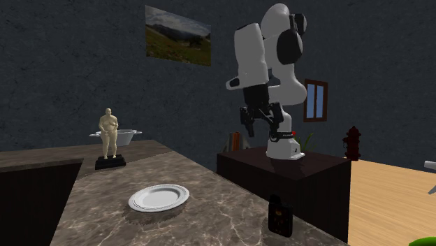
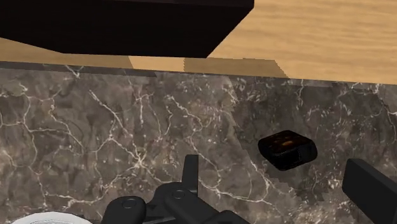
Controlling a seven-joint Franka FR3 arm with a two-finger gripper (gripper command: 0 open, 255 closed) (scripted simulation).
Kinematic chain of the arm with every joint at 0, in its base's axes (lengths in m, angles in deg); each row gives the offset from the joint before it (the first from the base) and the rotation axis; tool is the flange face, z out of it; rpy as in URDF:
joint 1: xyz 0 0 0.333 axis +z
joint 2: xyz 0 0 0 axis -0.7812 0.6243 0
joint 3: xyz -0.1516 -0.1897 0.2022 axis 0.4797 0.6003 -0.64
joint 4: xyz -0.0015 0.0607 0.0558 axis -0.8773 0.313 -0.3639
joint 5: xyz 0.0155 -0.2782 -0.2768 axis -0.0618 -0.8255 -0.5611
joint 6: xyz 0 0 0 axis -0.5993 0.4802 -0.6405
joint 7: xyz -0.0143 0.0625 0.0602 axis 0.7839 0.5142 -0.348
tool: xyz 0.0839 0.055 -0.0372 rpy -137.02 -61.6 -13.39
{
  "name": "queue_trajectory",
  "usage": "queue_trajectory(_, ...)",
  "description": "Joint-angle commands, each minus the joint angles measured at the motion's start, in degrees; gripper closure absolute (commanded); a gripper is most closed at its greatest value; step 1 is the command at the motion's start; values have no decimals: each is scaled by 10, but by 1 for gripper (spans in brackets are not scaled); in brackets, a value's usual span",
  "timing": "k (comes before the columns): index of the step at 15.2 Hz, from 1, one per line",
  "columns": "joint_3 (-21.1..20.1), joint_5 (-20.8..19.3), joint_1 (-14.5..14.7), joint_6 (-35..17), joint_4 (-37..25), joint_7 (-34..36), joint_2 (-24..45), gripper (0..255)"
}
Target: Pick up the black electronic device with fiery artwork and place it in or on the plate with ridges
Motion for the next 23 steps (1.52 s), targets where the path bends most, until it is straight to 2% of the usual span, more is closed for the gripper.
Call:
queue_trajectory(1,-9,-14,5,-22,-25,24,51,0)
queue_trajectory(5,-15,-49,22,-61,-72,70,147,0)
queue_trajectory(12,2,-103,72,-97,-179,135,306,0)
queue_trajectory(19,11,-114,85,-142,-175,143,348,0)
queue_trajectory(23,12,-115,86,-145,-175,144,351,0)
